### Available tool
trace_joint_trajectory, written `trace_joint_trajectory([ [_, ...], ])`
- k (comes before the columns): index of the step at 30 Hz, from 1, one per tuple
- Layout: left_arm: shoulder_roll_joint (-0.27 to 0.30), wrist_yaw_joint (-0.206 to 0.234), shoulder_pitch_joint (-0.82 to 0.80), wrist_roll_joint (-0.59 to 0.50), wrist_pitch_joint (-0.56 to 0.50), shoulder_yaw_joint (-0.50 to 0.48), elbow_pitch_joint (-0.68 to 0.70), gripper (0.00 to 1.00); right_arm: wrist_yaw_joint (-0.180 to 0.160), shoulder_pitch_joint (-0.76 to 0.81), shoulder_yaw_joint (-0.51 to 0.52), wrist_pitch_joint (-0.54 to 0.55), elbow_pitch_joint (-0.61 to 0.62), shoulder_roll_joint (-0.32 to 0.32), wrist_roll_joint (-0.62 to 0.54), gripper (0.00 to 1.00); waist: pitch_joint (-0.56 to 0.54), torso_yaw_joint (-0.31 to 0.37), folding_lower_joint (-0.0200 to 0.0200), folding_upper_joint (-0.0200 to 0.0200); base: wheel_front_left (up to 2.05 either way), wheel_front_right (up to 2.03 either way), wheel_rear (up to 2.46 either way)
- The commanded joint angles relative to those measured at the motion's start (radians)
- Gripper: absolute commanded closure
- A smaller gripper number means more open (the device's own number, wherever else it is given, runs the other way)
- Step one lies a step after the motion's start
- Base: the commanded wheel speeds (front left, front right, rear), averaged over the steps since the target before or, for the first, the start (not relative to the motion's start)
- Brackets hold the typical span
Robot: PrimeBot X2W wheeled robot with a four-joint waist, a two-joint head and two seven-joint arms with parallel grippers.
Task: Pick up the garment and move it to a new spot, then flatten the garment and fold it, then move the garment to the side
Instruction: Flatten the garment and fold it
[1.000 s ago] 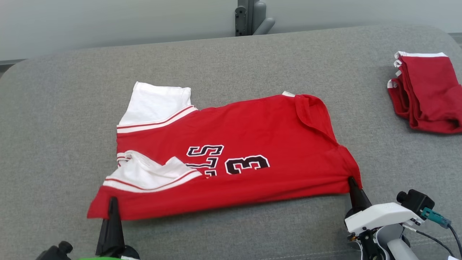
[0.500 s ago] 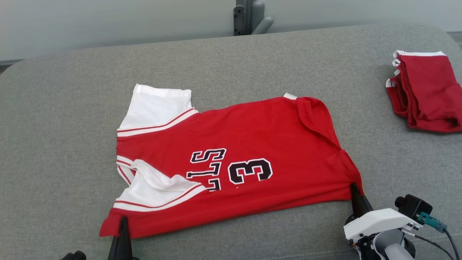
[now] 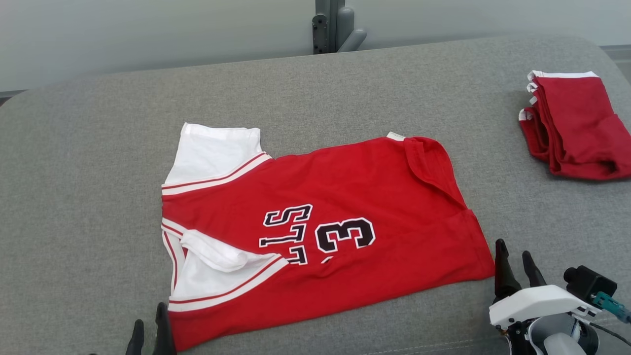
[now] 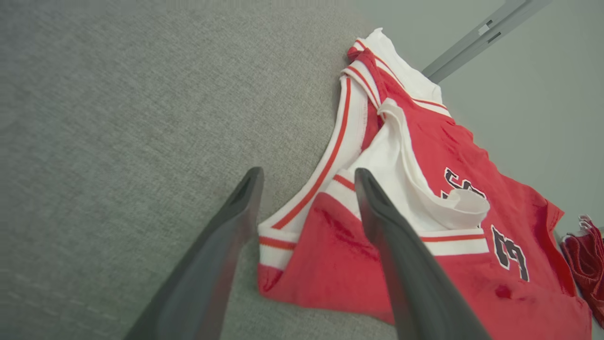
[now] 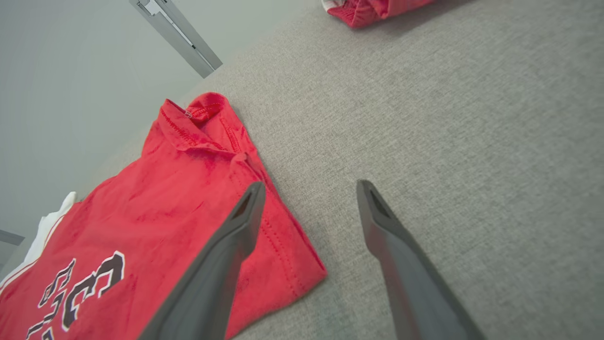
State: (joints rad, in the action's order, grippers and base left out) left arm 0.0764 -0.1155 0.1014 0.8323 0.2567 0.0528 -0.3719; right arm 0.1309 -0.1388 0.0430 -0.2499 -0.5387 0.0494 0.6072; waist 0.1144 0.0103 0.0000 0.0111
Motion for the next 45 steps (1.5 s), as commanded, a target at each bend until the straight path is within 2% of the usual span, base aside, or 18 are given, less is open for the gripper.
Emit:
trace_joint_trajectory([
  [1,0.013,0.002,-0.018,-0.008,0.003,-0.005,0.012,0.0,0.0,0.01,0.012,-0.007,0.021,0.003,-0.019,0.0,-0.001,-0.001,0.0,-0.0111,0.0,0.0,0.0],
  [8,0.057,0.012,-0.124,-0.063,-0.009,0.008,0.054,0.0,-0.001,-0.009,0.032,-0.003,0.132,0.003,-0.101,0.0,0.003,-0.003,0.0,-0.0111,0.0,0.0,0.0],
  [16,0.12,0.04,-0.347,-0.136,-0.102,0.06,0.02,0.0,-0.001,-0.042,-0.026,0.04,0.239,0.003,-0.127,0.0,0.051,0.014,0.0,-0.0111,0.0,0.0,0.0],
  [27,0.197,0.083,-0.724,-0.228,-0.238,0.12,-0.244,0.0,0.0,-0.155,-0.129,0.091,0.366,0.002,-0.149,0.0,0.207,0.09,0.0,-0.0111,0.0,0.0,0.0],
  [37,0.268,0.098,-0.957,-0.31,-0.297,0.171,-0.453,0.0,0.0,-0.212,-0.206,0.107,0.458,0.004,-0.152,0.0,0.335,0.151,0.0,-0.0111,0.0,0.0,0.0],
  [45,0.287,0.062,-1.032,-0.327,-0.304,0.204,-0.556,0.0,-0.001,-0.217,-0.22,0.103,0.486,0.01,-0.143,0.0,0.364,0.158,0.0,-0.0111,0.0,0.0,0.0],
])
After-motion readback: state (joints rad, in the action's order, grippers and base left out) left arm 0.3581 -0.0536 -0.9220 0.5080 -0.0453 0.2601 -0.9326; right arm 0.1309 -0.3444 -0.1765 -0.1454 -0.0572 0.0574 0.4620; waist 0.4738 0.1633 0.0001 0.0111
